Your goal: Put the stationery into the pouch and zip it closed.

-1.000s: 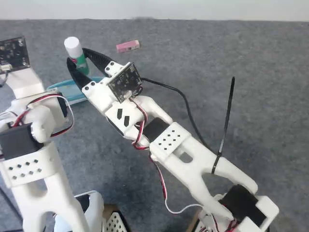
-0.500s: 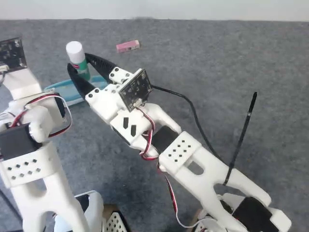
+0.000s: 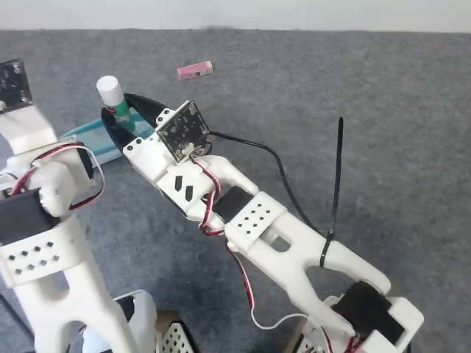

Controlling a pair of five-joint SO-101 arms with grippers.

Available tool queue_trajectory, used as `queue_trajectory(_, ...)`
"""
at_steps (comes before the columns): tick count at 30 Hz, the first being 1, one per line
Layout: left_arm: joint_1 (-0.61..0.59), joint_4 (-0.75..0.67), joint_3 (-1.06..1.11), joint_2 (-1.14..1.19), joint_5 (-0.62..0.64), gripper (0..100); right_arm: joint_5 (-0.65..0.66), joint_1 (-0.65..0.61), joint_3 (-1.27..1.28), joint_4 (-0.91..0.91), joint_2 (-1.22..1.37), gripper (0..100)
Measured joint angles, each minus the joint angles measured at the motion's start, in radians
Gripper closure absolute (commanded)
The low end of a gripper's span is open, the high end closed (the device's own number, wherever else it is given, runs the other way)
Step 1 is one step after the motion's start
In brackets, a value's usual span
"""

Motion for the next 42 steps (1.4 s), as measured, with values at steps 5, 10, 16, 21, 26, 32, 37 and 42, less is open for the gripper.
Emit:
queue_trajectory(5,0.0,0.0,0.002,0.0,-0.006,99,0.0,0.0,-0.009,0.0,0.029,98.0)
queue_trajectory(10,0.0,0.0,0.002,0.0,-0.009,99,-0.002,-0.002,-0.009,0.0,0.031,80.8)
queue_trajectory(16,0.0,0.0,0.002,0.0,-0.009,99,-0.002,0.0,-0.009,0.051,0.028,83.4)
queue_trajectory(21,0.0,0.0,0.002,0.0,-0.009,99,0.046,0.0,-0.009,0.061,0.023,85.9)
queue_trajectory(26,0.0,0.0,0.002,0.0,-0.011,99,0.072,-0.002,-0.009,0.061,0.023,88.9)
queue_trajectory(32,-0.006,0.0,0.002,0.0,-0.012,99,0.273,-0.029,-0.029,0.107,0.02,84.6)
queue_trajectory(37,-0.003,0.0,0.002,0.0,-0.012,99,0.295,-0.035,-0.183,0.334,0.032,79.7)
queue_trajectory(42,-0.003,0.0,0.002,0.0,-0.012,99,0.252,-0.04,-0.376,0.503,0.129,79.4)
